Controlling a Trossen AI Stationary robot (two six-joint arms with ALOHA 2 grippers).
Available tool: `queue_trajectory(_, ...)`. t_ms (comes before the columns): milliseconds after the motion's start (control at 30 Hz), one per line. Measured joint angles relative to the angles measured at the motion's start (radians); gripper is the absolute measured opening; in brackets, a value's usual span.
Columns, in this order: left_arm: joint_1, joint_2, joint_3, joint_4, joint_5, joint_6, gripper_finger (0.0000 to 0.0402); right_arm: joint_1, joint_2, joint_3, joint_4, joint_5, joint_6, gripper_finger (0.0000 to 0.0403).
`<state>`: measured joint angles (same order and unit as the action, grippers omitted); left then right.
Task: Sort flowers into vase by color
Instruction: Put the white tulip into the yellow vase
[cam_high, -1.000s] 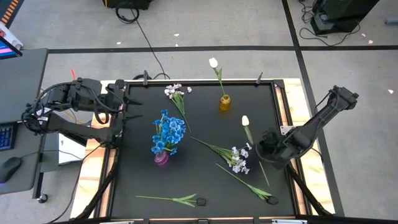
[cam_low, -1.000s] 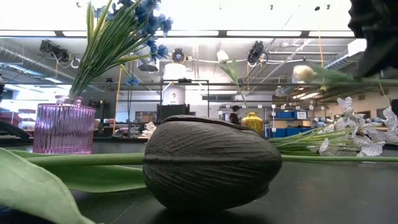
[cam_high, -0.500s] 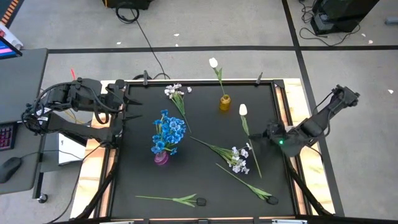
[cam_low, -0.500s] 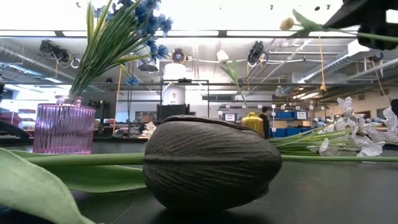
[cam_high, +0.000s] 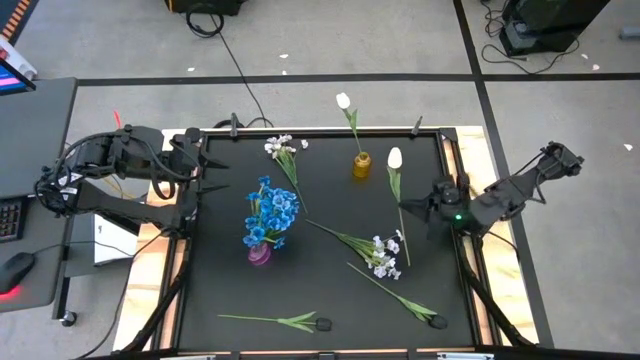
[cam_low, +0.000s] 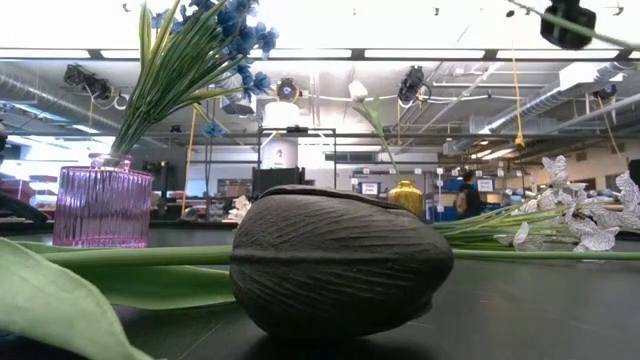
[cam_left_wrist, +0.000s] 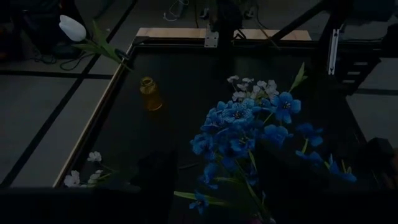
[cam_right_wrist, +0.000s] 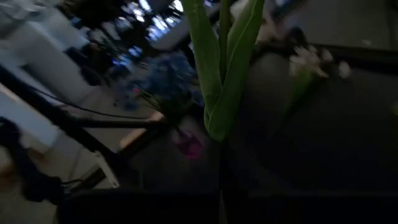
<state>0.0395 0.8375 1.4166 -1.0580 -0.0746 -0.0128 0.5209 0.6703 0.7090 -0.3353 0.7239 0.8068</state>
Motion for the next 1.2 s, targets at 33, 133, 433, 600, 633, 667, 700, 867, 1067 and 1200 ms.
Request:
queue_trajectory(33, 0.000, 0.000, 0.000, 0.000, 0.000, 0.000, 0.0217, -0.007, -0.008, 0.000, 0.027, -0.018, -0.036, 0.0009)
queue_trajectory(133, 0.000, 0.000, 0.000, 0.000, 0.000, 0.000, 0.0217, -0.025, -0.031, 0.000, 0.129, -0.081, -0.144, 0.0009)
queue_trajectory(433, 0.000, 0.000, 0.000, 0.000, 0.000, 0.000, 0.0217, -0.062, -0.085, 0.000, 0.314, -0.185, -0.464, 0.0009)
queue_trajectory(600, 0.000, 0.000, 0.000, 0.000, 0.000, 0.000, 0.0217, -0.093, -0.113, 0.000, 0.370, -0.172, -0.635, 0.0009)
queue_trajectory(633, 0.000, 0.000, 0.000, 0.000, 0.000, 0.000, 0.0217, -0.099, -0.119, 0.000, 0.369, -0.174, -0.658, 0.0009)
queue_trajectory(667, 0.000, 0.000, 0.000, 0.000, 0.000, 0.000, 0.0217, -0.103, -0.125, 0.001, 0.364, -0.177, -0.682, 0.0009)
queue_trajectory(700, 0.000, 0.000, 0.000, 0.000, 0.000, 0.000, 0.0217, -0.107, -0.130, 0.001, 0.350, -0.185, -0.705, 0.0009)
queue_trajectory(867, 0.000, 0.000, 0.000, 0.000, 0.000, 0.000, 0.0217, -0.121, -0.140, 0.002, 0.230, -0.287, -0.775, 0.0009)
queue_trajectory(1067, 0.000, 0.000, 0.000, 0.000, 0.000, 0.000, 0.0217, -0.136, -0.133, 0.002, 0.178, -0.313, -0.815, 0.0009)
queue_trajectory(1200, 0.000, 0.000, 0.000, 0.000, 0.000, 0.000, 0.0217, -0.157, -0.125, 0.002, 0.177, -0.299, -0.882, 0.0009)
